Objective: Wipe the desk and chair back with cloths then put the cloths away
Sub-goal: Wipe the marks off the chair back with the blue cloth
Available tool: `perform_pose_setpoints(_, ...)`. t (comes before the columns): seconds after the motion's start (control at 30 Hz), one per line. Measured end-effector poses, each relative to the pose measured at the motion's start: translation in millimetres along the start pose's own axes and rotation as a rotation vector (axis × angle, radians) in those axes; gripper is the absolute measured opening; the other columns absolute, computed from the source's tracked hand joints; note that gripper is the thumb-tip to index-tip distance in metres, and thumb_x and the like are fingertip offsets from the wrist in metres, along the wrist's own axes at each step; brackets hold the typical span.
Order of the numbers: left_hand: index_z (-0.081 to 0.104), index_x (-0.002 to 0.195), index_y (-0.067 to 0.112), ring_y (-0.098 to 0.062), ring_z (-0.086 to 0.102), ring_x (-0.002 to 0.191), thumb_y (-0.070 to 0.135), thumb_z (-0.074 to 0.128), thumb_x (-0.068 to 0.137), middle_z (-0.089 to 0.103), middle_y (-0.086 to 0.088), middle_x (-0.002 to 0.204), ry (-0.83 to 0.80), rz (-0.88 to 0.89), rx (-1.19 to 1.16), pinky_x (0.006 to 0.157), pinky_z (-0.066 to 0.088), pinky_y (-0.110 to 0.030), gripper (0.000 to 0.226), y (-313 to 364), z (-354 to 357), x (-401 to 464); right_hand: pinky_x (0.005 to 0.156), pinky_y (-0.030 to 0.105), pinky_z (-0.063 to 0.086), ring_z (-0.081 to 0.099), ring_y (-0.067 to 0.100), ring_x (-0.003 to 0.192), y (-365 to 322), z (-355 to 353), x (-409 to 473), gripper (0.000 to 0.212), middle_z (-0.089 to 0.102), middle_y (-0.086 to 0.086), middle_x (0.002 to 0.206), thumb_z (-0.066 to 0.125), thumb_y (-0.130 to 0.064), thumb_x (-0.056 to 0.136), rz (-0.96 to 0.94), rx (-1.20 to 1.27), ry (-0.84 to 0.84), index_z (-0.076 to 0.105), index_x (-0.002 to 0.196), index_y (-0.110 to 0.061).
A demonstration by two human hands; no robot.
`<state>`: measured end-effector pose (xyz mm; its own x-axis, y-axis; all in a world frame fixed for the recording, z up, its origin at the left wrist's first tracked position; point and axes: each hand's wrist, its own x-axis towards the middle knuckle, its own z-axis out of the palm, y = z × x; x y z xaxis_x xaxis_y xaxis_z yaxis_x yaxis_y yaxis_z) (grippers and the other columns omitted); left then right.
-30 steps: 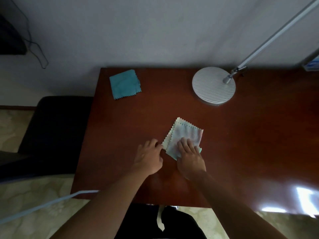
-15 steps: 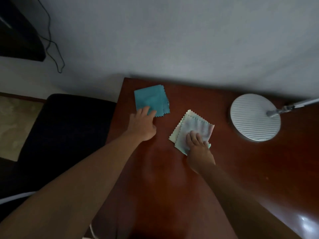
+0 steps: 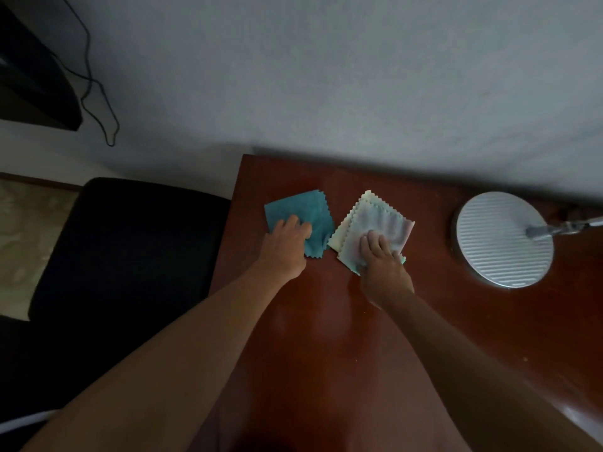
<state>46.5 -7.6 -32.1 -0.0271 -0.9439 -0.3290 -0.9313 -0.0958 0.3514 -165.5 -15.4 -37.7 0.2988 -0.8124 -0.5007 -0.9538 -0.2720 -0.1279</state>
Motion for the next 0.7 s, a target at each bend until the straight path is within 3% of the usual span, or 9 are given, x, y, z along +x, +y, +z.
perform_pose_setpoints(0.13, 0.055, 0.112, 0.020, -0.016, 0.050, 0.106, 0.001, 0.059, 0.086, 0.049, 0.003, 0.114, 0.000, -0.003, -0.145, 0.084, 0.040, -0.026, 0.032, -0.3, 5.1, -29.2, 0.119, 0.044, 0.026, 0.007, 0.026, 0.152, -4.1, -10.0, -2.2, 0.065, 0.005, 0.005, 0.166, 0.044, -0.019, 0.101, 0.009, 0.021, 0.021, 0.011, 0.156, -0.011)
perform_pose_setpoints(0.23, 0.056, 0.107, 0.022, -0.015, 0.055, 0.098, 0.004, 0.058, 0.087, 0.051, 0.008, 0.107, 0.024, -0.071, -0.220, 0.078, 0.036, -0.023, 0.027, -1.6, 6.8, -55.5, 0.104, 0.046, 0.043, 0.033, 0.027, 0.144, -9.7, -22.7, -8.5, 0.058, 0.023, 0.003, 0.160, 0.048, -0.016, 0.098, 0.102, 0.093, -0.003, 0.027, 0.152, -0.018)
perform_pose_setpoints(0.33, 0.061, 0.105, 0.021, -0.016, 0.061, 0.097, 0.006, 0.059, 0.088, 0.060, 0.006, 0.109, 0.056, -0.204, -0.372, 0.081, 0.050, -0.029, 0.024, -1.0, 3.4, -90.0, 0.094, 0.048, 0.053, 0.063, 0.029, 0.112, -28.3, -29.5, -34.3, 0.041, 0.060, 0.007, 0.130, 0.046, -0.015, 0.097, 0.129, 0.166, 0.151, 0.053, 0.136, -0.025)
perform_pose_setpoints(0.43, 0.063, 0.100, 0.027, -0.014, 0.068, 0.087, 0.008, 0.062, 0.088, 0.067, 0.005, 0.103, 0.105, -0.378, -0.557, 0.075, 0.059, -0.035, 0.022, 2.9, -4.7, -123.9, 0.082, 0.039, 0.054, 0.067, 0.029, 0.094, -54.9, -20.3, -74.5, 0.034, 0.073, 0.005, 0.100, 0.045, -0.019, 0.095, 0.109, 0.406, 0.277, 0.065, 0.122, -0.026)
perform_pose_setpoints(0.53, 0.060, 0.087, 0.031, -0.016, 0.068, 0.083, 0.011, 0.060, 0.086, 0.067, 0.006, 0.091, 0.136, -0.452, -0.635, 0.074, 0.060, -0.038, 0.020, 11.2, -13.3, -168.7, 0.081, 0.037, 0.051, 0.066, 0.029, 0.096, -81.0, 3.9, -116.8, 0.026, 0.072, 0.006, 0.102, 0.050, -0.021, 0.095, 0.170, 0.770, 0.053, 0.070, 0.112, -0.023)
perform_pose_setpoints(0.63, 0.058, 0.081, 0.032, -0.015, 0.065, 0.086, 0.009, 0.060, 0.084, 0.063, 0.009, 0.085, 0.183, -0.438, -0.654, 0.077, 0.057, -0.037, 0.023, 19.1, -20.1, -216.9, 0.072, 0.036, 0.048, 0.062, 0.026, 0.080, -107.6, 29.3, -156.2, 0.021, 0.068, 0.010, 0.097, 0.052, -0.017, 0.099, 0.267, 1.308, -0.216, 0.067, 0.112, -0.008)
perform_pose_setpoints(0.7, 0.059, 0.080, 0.034, -0.011, 0.064, 0.084, 0.010, 0.060, 0.083, 0.063, 0.011, 0.084, 0.203, -0.425, -0.649, 0.075, 0.054, -0.031, 0.024, 24.0, -23.5, -253.8, 0.078, 0.033, 0.053, 0.066, 0.021, 0.085, -125.1, 36.0, -182.3, 0.018, 0.071, 0.006, 0.097, 0.048, -0.020, 0.101, 0.282, 1.526, -0.316, 0.065, 0.102, -0.012)
